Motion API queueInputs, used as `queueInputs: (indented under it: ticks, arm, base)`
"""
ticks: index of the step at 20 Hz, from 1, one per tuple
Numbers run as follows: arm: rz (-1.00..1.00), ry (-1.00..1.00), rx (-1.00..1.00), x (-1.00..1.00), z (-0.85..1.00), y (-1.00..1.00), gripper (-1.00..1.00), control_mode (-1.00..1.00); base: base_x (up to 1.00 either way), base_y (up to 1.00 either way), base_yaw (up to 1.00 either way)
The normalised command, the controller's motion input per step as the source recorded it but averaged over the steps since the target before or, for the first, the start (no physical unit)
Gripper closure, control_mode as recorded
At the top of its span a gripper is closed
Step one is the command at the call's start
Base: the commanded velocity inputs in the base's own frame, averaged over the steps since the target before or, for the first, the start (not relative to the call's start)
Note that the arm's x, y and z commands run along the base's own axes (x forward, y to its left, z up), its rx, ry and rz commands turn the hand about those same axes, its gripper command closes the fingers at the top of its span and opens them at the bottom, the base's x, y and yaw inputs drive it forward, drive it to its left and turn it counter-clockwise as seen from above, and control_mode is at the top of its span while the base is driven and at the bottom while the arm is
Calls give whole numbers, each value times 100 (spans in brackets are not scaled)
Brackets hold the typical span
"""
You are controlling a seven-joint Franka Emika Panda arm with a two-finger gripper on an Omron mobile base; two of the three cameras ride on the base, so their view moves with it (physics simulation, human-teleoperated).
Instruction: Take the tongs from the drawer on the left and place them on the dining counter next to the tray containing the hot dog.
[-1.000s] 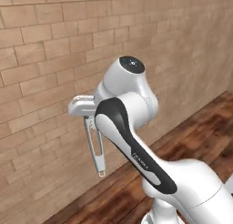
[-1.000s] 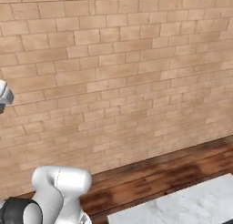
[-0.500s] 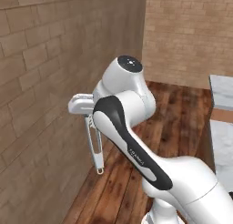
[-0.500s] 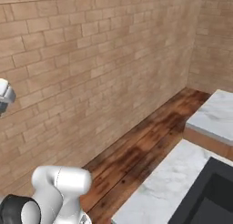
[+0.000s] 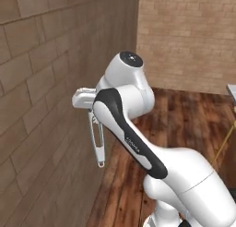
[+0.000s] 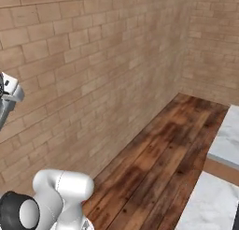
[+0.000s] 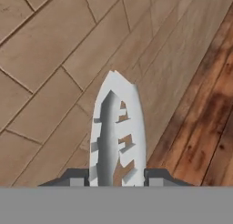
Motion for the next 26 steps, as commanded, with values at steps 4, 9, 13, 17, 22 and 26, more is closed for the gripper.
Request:
queueInputs:
  ticks: [4, 9, 13, 17, 22, 26]
  arm:
    - [0, 0, 0, 0, 0, 0, 100, 100]
    - [0, 0, 0, 0, 0, 0, 100, 100]
    - [0, 0, 0, 0, 0, 0, 100, 100]
    - [0, 0, 0, 0, 0, 0, 100, 100]
    - [0, 0, 0, 0, 0, 0, 100, 100]
    - [0, 0, 0, 0, 0, 0, 100, 100]
  base:
    - [100, -1, -1]
    - [96, -77, -9]
    - [80, -83, -25]
    - [100, -6, -33]
    - [100, 0, -39]
    - [100, 0, -46]
